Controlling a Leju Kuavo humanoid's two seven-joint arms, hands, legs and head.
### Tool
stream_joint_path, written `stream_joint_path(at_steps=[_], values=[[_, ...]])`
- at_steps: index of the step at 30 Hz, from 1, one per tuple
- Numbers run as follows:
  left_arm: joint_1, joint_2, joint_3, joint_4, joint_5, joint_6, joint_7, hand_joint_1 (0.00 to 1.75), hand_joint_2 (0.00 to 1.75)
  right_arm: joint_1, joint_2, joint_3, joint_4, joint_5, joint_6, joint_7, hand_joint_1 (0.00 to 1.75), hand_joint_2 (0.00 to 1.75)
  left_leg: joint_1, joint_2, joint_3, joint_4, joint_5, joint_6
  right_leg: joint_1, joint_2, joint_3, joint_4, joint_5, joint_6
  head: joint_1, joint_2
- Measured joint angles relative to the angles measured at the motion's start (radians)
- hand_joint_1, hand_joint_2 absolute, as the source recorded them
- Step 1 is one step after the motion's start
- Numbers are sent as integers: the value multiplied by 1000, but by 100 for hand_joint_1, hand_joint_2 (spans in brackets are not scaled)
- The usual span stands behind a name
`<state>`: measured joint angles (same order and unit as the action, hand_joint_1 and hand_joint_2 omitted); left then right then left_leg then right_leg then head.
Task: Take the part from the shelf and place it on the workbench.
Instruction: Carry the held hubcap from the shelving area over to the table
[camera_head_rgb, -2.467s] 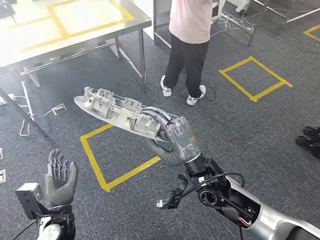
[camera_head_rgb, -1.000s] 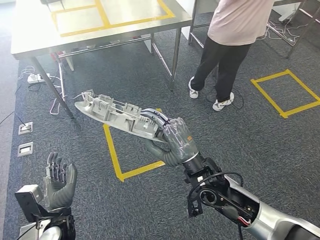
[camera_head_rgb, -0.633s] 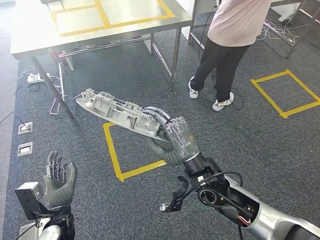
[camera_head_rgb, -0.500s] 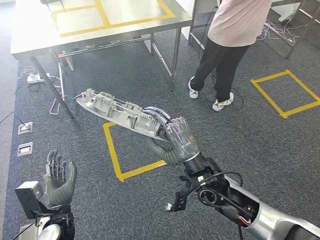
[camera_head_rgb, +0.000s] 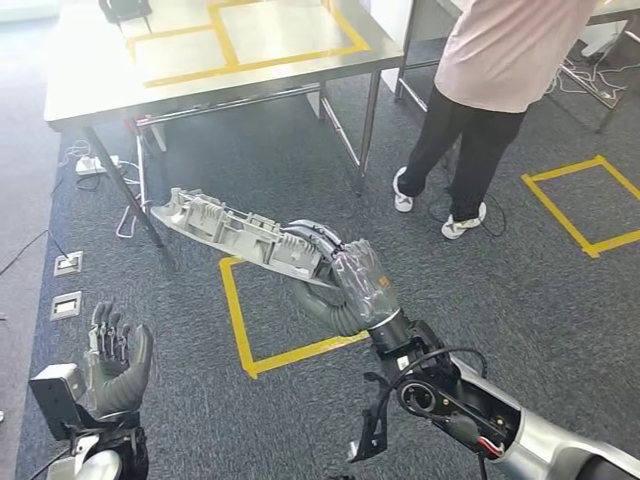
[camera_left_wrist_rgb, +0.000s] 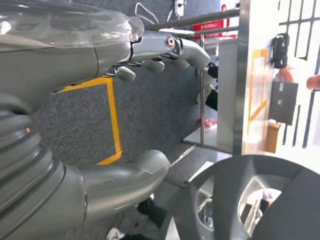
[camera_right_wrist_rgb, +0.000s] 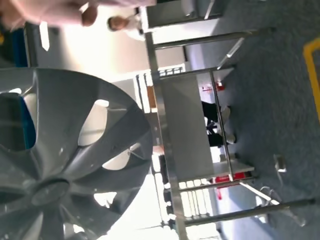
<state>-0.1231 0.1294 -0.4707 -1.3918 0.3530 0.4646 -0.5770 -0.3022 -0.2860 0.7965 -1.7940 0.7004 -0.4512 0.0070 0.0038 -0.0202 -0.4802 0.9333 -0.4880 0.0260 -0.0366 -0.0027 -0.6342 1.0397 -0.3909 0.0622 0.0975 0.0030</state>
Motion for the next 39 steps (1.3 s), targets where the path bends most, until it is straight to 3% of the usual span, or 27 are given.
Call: stream_joint_path(at_steps=[2,6,7,8,10,11,12,13,14,15,16,17,18,20,21,23,24,25,27,28,29,32,33,34,36,38,39], values=[[2,2,0,-5,0,3,1,0,175,-1,2,1,3,-2,0,-3,175,175,0,-5,3,4,-14,-14,4,3,34,-61,-2,-10,-6,0],[4,4,0,-18,-1,4,2,0,175,-5,5,1,3,-4,0,-5,175,175,10,0,0,30,-35,-38,15,5,72,-78,-46,-51,-16,0],[3,5,0,-20,-2,4,1,0,175,-6,5,1,4,-4,0,-5,175,175,11,5,-30,82,-41,-42,14,5,91,-83,-57,-57,-19,0],[2,6,0,-22,-2,4,1,0,175,-6,5,1,4,-4,0,-6,175,175,12,9,-82,159,-45,-44,15,5,108,-87,-69,-61,-23,0],[8,6,0,-22,-2,6,1,0,175,-7,6,1,4,-4,0,-8,175,175,12,11,-223,317,-40,-46,16,5,147,-94,-98,-65,-26,0],[12,7,0,-22,-1,7,1,0,175,-7,6,1,5,-4,0,-9,175,175,11,11,-281,353,-14,-44,17,6,169,-96,-115,-65,-26,0],[14,8,0,-22,0,8,1,0,175,-6,6,1,5,-4,0,-9,175,175,10,11,-317,344,33,-40,17,7,193,-98,-134,-65,-26,0],[15,9,0,-23,0,9,1,0,175,-6,7,2,6,-4,0,-9,175,175,7,11,-329,290,102,-35,15,9,220,-99,-154,-64,-26,0],[15,11,0,-23,0,9,1,0,175,-6,7,2,6,-4,0,-9,175,175,2,12,-323,204,180,-29,14,9,245,-104,-175,-62,-27,0],[15,12,0,-23,0,9,2,0,175,-7,8,2,7,-4,0,-10,175,175,-6,13,-307,133,232,-24,13,10,266,-114,-193,-58,-30,0],[15,13,0,-25,0,9,2,0,175,-7,8,2,7,-4,0,-10,175,175,-15,13,-287,75,257,-18,11,10,282,-129,-206,-53,-35,0],[14,14,0,-27,0,9,2,0,175,-8,8,2,7,-4,0,-11,175,175,-23,15,-269,40,252,-14,11,10,295,-149,-214,-47,-40,0],[14,15,0,-29,0,9,2,0,175,-9,8,2,7,-4,0,-10,175,175,-27,15,-255,31,225,-9,11,10,311,-165,-212,-41,-44,0],[14,16,0,-34,0,10,2,0,175,-9,9,2,7,-5,0,-10,175,175,-24,16,-219,3,190,4,10,9,329,-155,-187,-28,-41,0],[15,17,0,-35,0,10,1,0,175,-8,9,2,8,-5,-1,-10,175,175,-20,14,-196,-7,177,9,10,9,313,-106,-165,-26,-38,0],[16,17,0,-36,2,8,0,0,175,-7,9,4,12,-7,-1,-12,175,175,-14,10,-144,-27,152,16,14,9,209,50,-149,-31,-33,0],[16,17,0,-35,3,6,0,0,175,-7,9,4,15,-8,-2,-13,175,175,-14,9,-119,-35,137,16,18,10,143,123,-167,-35,-30,0],[16,17,0,-35,4,3,-1,0,175,-6,9,5,18,-9,-2,-13,175,175,-14,7,-94,-41,121,16,20,10,82,170,-206,-35,-27,0],[17,16,0,-35,6,-4,-1,0,175,-6,9,5,22,-10,-3,-12,175,175,-14,1,-36,-45,81,15,21,9,-10,175,-288,-32,-21,0],[17,15,0,-35,6,-8,-1,0,175,-5,9,5,24,-10,-3,-10,175,175,-15,-2,-2,-45,57,14,21,9,-38,141,-292,-31,-18,0],[17,15,0,-35,6,-10,-1,0,175,-5,9,5,25,-10,-3,-10,175,175,-15,-4,31,-44,31,13,22,10,-58,89,-247,-33,-16,0],[15,12,0,-32,7,-14,0,0,175,-3,8,6,31,-10,-6,-8,175,175,-19,-10,97,-28,-46,7,29,10,-81,-85,63,-45,-18,0],[14,11,0,-31,7,-15,0,0,175,-3,9,6,31,-10,-8,-8,175,175,-20,-13,106,-19,-64,3,31,10,-80,-107,125,-50,-21,0],[13,10,0,-31,7,-16,0,0,175,-5,9,6,30,-10,-9,-8,175,175,-20,-14,108,-6,-71,-2,33,8,-75,-106,140,-55,-22,0],[9,10,0,-31,6,-17,-1,0,175,-8,10,4,28,-7,-10,-7,175,175,-15,-9,83,55,-57,-10,35,6,-64,-100,134,-68,-23,0],[5,10,0,-31,5,-17,-1,0,175,-8,11,4,27,-5,-10,-7,175,175,-11,0,7,175,-59,-22,36,5,-56,-100,123,-80,-22,0],[5,10,0,-31,4,-17,-1,0,175,-8,12,4,27,-4,-10,-7,175,175,-9,3,-37,236,-86,-27,36,5,-53,-100,115,-83,-22,0]])
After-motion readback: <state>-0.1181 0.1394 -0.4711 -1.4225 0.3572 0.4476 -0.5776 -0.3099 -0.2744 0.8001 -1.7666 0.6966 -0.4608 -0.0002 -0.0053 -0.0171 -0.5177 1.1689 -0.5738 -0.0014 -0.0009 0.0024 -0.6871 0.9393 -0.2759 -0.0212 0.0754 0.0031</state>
